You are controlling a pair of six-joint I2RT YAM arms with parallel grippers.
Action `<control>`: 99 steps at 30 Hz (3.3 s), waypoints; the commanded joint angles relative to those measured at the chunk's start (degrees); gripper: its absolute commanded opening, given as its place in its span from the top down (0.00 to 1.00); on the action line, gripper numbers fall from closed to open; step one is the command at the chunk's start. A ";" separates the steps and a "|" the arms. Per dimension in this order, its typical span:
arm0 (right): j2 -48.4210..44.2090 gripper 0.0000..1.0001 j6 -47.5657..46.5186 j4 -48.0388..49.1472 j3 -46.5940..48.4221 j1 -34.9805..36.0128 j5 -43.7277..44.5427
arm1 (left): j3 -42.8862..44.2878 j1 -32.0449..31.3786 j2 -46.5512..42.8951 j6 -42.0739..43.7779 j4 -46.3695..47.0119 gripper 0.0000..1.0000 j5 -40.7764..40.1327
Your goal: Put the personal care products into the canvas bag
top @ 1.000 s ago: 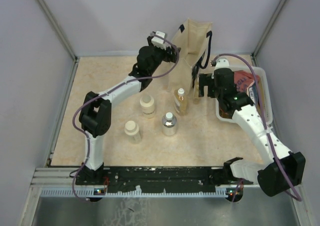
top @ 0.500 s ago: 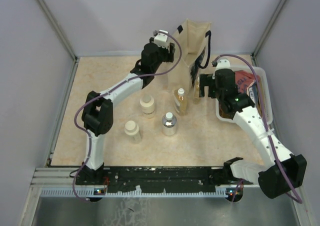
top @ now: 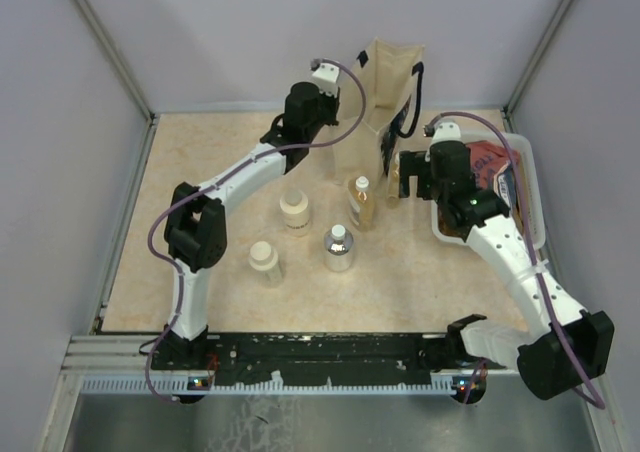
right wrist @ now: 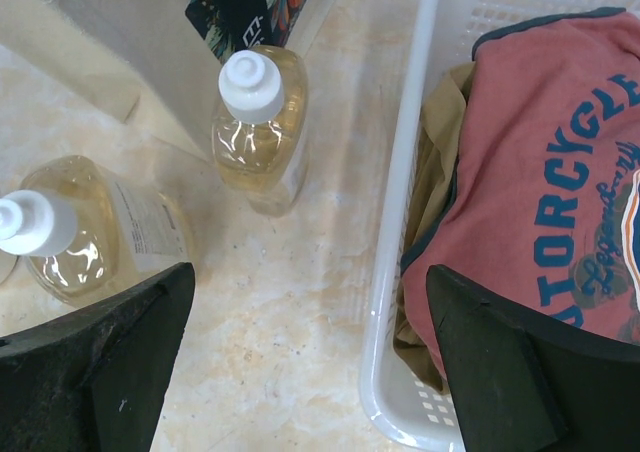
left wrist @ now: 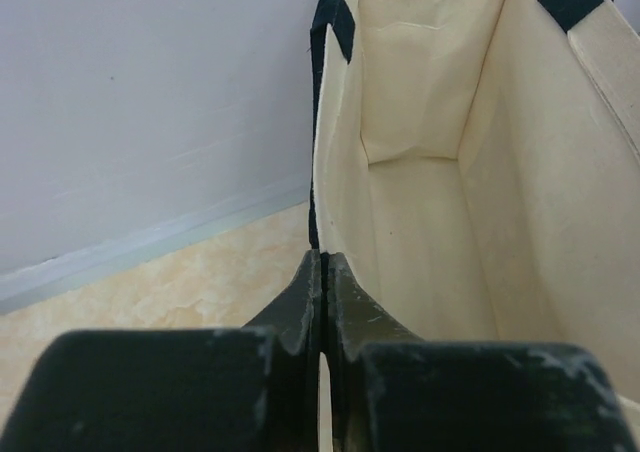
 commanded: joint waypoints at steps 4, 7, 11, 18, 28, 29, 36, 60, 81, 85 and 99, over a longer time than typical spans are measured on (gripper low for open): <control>-2.20 0.01 0.14 1.93 -0.86 0.30 0.40 | 5.93 -0.09 0.54 4.18 -4.59 1.00 -0.46; -2.21 0.01 0.15 2.46 -1.15 0.30 0.46 | 6.37 -0.01 0.38 4.81 -5.19 1.00 -0.10; -2.27 0.01 0.23 3.01 -0.95 0.27 0.41 | 6.58 0.69 -0.02 6.10 -5.95 1.00 -1.18; -2.35 0.01 0.23 3.37 -1.58 0.30 0.60 | -0.60 3.85 -5.53 6.24 -7.00 1.00 -2.18; 0.45 0.01 2.07 6.96 -1.42 0.27 -2.16 | -20.15 5.00 -20.36 5.15 -3.39 1.00 -3.83; 0.71 0.01 2.22 7.25 -1.37 0.29 -2.46 | -21.32 5.04 -21.50 4.64 -3.40 1.00 -3.69; 3.42 0.01 2.33 8.70 -1.26 0.30 -3.18 | -26.87 3.78 -28.69 2.46 -5.66 1.00 -4.70; 6.56 0.01 2.25 8.97 2.06 0.30 -1.38 | -27.75 3.03 -34.43 4.33 -5.57 0.17 -4.43; 7.65 0.01 -2.57 3.79 10.63 25.56 -3.55 | -37.76 3.07 -51.80 -1.76 -20.10 0.01 -15.59; 12.23 0.01 -1.89 6.19 10.30 28.60 -3.46 | -41.50 3.04 -55.73 -4.38 -21.79 0.01 -13.67; 32.34 0.01 -4.68 20.71 13.40 33.07 -2.41 | -48.83 3.04 -65.18 -6.01 -24.46 0.01 -19.19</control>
